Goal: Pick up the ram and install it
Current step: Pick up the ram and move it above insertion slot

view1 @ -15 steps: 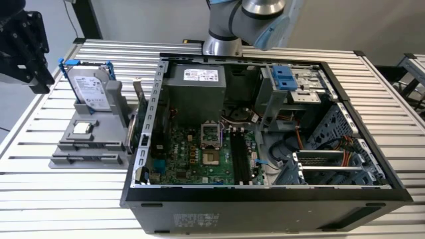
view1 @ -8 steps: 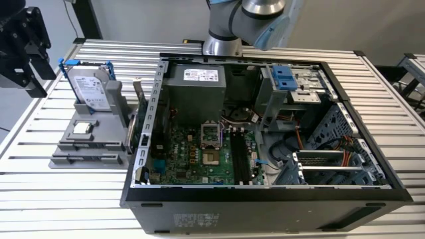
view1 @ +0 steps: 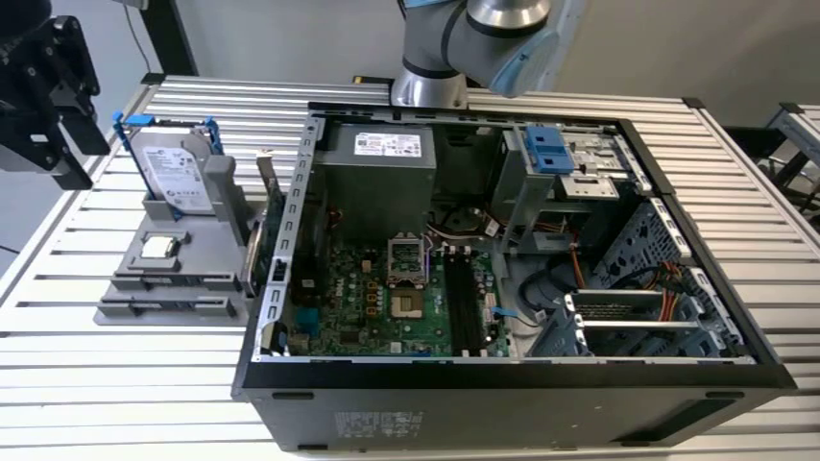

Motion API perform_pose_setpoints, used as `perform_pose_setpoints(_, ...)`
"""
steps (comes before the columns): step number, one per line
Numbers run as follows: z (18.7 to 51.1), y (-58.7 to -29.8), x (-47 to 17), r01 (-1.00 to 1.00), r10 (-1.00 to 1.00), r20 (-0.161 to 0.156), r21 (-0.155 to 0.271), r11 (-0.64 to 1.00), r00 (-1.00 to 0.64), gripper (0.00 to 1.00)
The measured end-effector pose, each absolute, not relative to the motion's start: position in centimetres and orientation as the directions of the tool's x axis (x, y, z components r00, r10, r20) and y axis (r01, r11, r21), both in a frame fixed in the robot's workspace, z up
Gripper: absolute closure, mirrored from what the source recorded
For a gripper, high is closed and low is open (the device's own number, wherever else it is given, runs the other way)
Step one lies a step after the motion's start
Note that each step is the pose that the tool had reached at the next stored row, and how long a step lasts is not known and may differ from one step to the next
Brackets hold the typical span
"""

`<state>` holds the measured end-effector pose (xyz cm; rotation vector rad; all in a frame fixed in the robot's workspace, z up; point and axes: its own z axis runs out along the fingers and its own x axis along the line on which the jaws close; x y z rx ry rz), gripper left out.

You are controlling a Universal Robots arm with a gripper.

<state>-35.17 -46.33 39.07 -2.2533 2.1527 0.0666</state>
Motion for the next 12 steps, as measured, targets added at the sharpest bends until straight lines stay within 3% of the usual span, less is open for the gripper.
perform_pose_setpoints(12, 37.3, -45.4, -35.1, -0.999, -0.998, -0.055, 0.012, -0.036, 0.035, 0.0)
